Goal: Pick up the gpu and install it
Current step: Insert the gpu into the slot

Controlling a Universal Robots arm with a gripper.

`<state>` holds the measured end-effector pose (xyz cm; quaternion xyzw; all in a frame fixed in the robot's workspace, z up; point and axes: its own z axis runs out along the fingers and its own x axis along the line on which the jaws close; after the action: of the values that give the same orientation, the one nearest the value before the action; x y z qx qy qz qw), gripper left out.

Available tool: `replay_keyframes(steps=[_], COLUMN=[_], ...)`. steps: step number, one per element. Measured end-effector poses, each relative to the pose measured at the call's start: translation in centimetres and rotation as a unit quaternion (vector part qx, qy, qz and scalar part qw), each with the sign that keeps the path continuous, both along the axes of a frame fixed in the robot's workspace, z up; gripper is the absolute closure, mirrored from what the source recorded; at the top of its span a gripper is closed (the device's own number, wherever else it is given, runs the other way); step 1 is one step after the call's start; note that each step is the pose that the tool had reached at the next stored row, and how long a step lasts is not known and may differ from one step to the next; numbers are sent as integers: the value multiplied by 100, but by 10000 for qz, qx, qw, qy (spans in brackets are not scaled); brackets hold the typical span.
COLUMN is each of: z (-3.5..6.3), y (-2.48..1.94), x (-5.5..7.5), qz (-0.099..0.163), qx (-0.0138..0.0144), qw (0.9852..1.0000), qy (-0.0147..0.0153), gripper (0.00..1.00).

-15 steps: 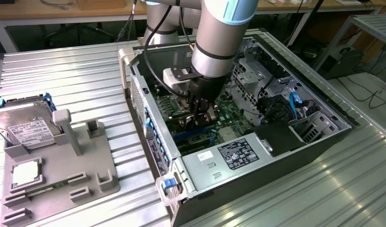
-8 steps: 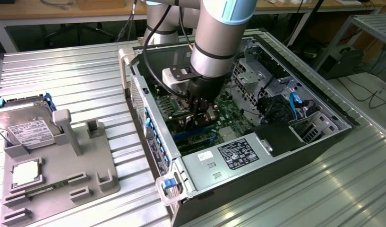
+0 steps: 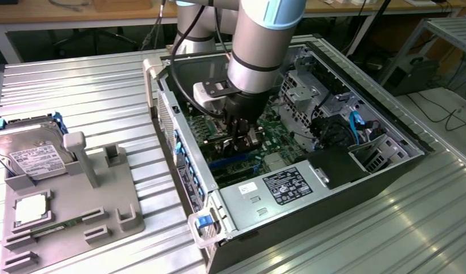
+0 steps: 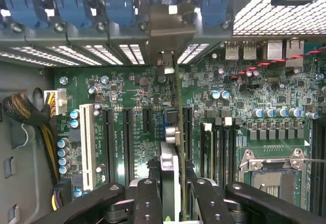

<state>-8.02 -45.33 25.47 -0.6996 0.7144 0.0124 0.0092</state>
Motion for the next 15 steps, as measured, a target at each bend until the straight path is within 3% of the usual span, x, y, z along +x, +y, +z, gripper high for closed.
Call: replay_keyframes(steps=[6, 15], z=[-1, -1], y=[-1, -3], x=[2, 13], qz=[-185, -235], qx=[1, 2], qw=[9998, 9997], qy=[-3, -3], gripper=[72, 72])
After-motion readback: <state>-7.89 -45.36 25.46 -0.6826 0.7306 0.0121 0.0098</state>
